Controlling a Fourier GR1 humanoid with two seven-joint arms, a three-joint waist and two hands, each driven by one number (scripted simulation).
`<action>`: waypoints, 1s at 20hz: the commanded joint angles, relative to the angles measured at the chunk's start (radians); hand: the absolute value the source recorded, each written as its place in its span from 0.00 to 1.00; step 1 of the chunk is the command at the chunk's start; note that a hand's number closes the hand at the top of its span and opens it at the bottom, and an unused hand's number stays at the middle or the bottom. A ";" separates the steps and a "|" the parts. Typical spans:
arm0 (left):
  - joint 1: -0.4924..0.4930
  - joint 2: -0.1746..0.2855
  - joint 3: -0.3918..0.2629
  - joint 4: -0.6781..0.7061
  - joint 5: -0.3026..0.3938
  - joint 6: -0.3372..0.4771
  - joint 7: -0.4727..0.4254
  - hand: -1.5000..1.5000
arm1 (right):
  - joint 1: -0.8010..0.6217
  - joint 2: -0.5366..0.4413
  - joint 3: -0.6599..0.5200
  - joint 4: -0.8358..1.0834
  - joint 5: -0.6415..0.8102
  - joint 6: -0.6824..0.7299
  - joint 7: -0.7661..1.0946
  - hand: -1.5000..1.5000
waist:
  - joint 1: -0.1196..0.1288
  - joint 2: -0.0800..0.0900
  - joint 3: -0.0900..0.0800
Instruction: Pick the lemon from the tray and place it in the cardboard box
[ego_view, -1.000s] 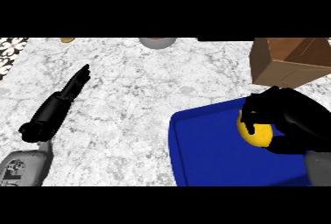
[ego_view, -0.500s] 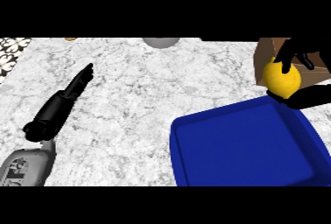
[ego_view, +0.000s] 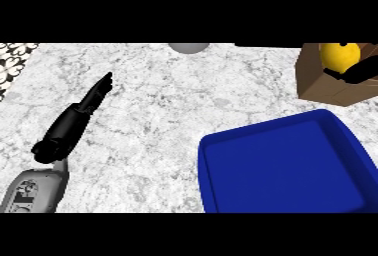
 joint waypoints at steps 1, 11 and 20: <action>0.000 -0.009 -0.013 0.002 0.001 -0.011 -0.004 0.50 | -0.037 -0.078 0.077 0.198 0.101 0.029 -0.038 1.00 | 0.015 0.006 0.000; -0.013 0.001 0.004 0.052 -0.004 -0.024 -0.054 0.50 | -0.145 -0.221 0.203 0.586 0.269 0.014 -0.247 1.00 | 0.026 0.014 0.001; -0.044 -0.018 -0.007 0.030 -0.006 -0.017 -0.014 0.50 | -0.236 -0.221 0.169 0.743 0.176 0.075 -0.515 0.00 | 0.038 0.016 0.004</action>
